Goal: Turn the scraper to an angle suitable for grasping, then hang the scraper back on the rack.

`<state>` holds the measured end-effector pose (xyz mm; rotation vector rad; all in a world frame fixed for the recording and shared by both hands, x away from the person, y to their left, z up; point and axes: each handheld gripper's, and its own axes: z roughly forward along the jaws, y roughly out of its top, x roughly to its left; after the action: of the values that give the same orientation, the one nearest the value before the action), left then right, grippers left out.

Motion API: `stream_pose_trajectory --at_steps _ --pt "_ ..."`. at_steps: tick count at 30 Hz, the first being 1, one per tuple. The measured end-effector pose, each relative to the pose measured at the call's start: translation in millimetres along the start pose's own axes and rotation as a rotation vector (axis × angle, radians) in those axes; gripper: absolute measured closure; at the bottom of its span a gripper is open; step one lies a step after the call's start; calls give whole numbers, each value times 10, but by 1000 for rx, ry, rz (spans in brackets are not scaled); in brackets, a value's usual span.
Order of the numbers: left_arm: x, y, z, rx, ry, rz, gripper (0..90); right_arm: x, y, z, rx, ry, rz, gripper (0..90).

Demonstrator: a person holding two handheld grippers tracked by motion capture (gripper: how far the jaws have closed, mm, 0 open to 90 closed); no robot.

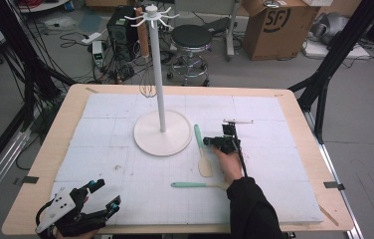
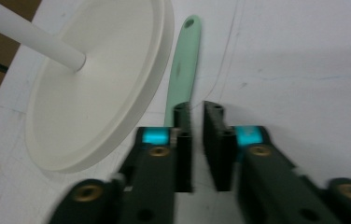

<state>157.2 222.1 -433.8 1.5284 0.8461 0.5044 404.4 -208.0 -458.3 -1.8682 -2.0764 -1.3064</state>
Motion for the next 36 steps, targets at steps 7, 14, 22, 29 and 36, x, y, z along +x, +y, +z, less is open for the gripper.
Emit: stream_pose_trajectory --at_steps 7,14,22,29,36 --pt "-32 4 23 5 -9 10 237 6 -25 -206 -30 39 -1 615" --pt "-42 6 30 5 -11 15 237 78 -123 -261 -14 67 -24 584" --pt "-41 16 15 -1 -7 14 237 194 -180 -141 35 58 -61 605" --pt "-46 20 13 -2 -12 16 237 256 -217 -39 53 4 -88 649" --pt "-57 27 10 -5 -17 18 237 394 -255 -6 43 -121 -207 721"
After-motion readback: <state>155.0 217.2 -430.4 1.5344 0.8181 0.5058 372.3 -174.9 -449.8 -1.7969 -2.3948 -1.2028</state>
